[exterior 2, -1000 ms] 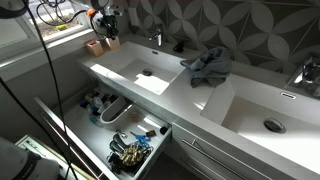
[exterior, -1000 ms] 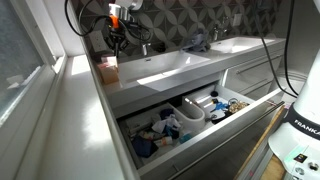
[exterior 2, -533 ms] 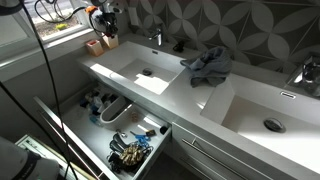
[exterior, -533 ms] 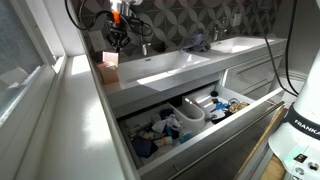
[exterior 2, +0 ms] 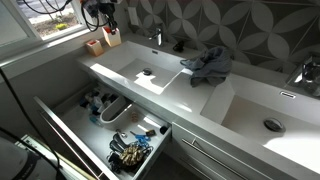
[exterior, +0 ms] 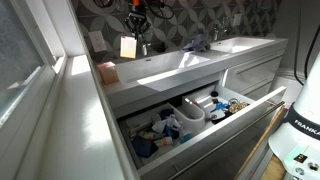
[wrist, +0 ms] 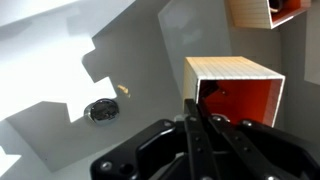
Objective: Pick up the square cup on the right of the sink edge near the window sill and put it in the right side of the opened drawer
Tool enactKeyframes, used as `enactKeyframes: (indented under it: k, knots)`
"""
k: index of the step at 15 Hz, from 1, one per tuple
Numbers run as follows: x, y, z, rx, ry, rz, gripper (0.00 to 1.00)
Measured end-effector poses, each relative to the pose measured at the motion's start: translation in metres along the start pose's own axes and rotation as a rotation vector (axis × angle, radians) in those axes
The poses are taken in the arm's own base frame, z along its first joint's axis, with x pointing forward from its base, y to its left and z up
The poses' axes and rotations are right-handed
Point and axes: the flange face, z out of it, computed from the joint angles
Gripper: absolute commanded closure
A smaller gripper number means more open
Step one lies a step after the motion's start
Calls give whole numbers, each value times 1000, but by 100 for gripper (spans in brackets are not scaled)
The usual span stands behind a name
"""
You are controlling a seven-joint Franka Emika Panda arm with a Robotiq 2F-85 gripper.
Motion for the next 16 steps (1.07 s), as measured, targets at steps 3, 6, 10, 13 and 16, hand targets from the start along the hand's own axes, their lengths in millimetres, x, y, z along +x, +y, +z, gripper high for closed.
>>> enactKeyframes:
  k: [3, 6, 10, 13, 16]
  knots:
    - [-18, 34, -7, 15, 17, 122, 99]
    - [-43, 70, -6, 24, 10, 247, 99]
    - [-82, 121, -3, 19, 31, 442, 97]
    - [-104, 143, -5, 21, 46, 500, 97]
    - [-108, 144, -8, 25, 50, 508, 97]
